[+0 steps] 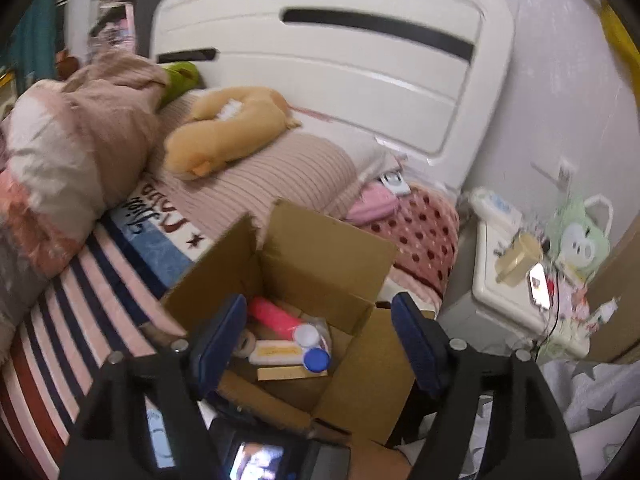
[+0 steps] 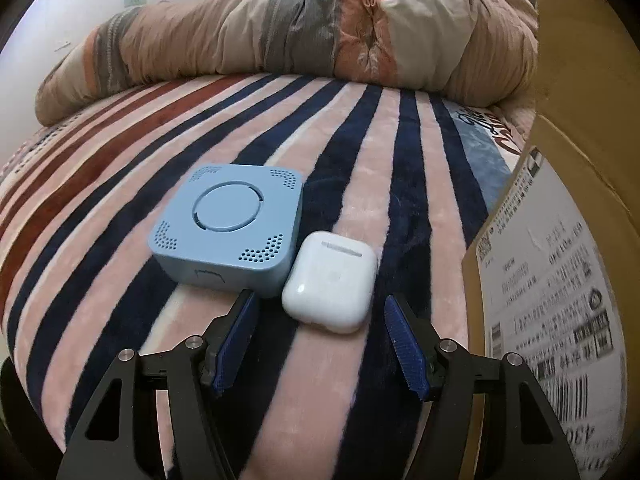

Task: Organize rigid objects
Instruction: 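Grasp the white earbuds case with right gripper while left reaches the light blue device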

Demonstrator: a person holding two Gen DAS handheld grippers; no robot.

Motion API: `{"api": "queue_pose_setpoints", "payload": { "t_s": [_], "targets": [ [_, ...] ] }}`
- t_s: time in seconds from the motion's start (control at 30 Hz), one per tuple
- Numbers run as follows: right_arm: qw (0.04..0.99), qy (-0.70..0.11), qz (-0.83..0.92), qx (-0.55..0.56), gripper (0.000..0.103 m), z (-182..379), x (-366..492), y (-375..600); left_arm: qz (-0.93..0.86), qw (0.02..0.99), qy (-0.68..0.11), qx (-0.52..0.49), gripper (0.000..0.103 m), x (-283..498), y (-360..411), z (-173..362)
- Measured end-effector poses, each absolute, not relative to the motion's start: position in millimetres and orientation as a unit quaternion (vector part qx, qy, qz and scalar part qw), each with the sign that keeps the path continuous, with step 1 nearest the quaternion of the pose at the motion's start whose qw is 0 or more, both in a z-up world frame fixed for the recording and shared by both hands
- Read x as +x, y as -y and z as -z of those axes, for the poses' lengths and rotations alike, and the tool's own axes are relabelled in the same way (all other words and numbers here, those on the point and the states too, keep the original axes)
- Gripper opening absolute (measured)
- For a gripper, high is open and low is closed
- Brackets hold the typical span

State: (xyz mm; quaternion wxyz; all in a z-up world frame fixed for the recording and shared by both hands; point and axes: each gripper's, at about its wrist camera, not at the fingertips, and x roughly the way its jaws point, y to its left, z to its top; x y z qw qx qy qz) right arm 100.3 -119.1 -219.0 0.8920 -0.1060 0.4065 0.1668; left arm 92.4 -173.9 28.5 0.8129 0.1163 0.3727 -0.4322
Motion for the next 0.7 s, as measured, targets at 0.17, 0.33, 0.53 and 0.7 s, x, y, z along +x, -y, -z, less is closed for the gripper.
{"api": "queue_pose_setpoints", "payload": {
  "t_s": [0.17, 0.33, 0.53, 0.7],
  "targets": [
    [0.89, -0.409, -0.171, -0.108, 0.043, 219, 103, 118, 0.343, 0.869, -0.348, 0.082, 0.075, 86, 93, -31],
    [0.893, -0.401, -0.18, -0.099, 0.043, 217, 94, 121, 0.244, 0.901, -0.354, 0.053, 0.075, 73, 16, 2],
    [0.868, -0.416, -0.256, -0.085, 0.043, 212, 53, 122, 0.192, 0.903, -0.384, 0.023, 0.075, 59, -41, 63],
    [0.877, -0.402, -0.243, -0.097, 0.06, 213, 48, 113, 0.172, 0.896, -0.41, -0.005, 0.075, 57, -60, 98]
  ]
}}
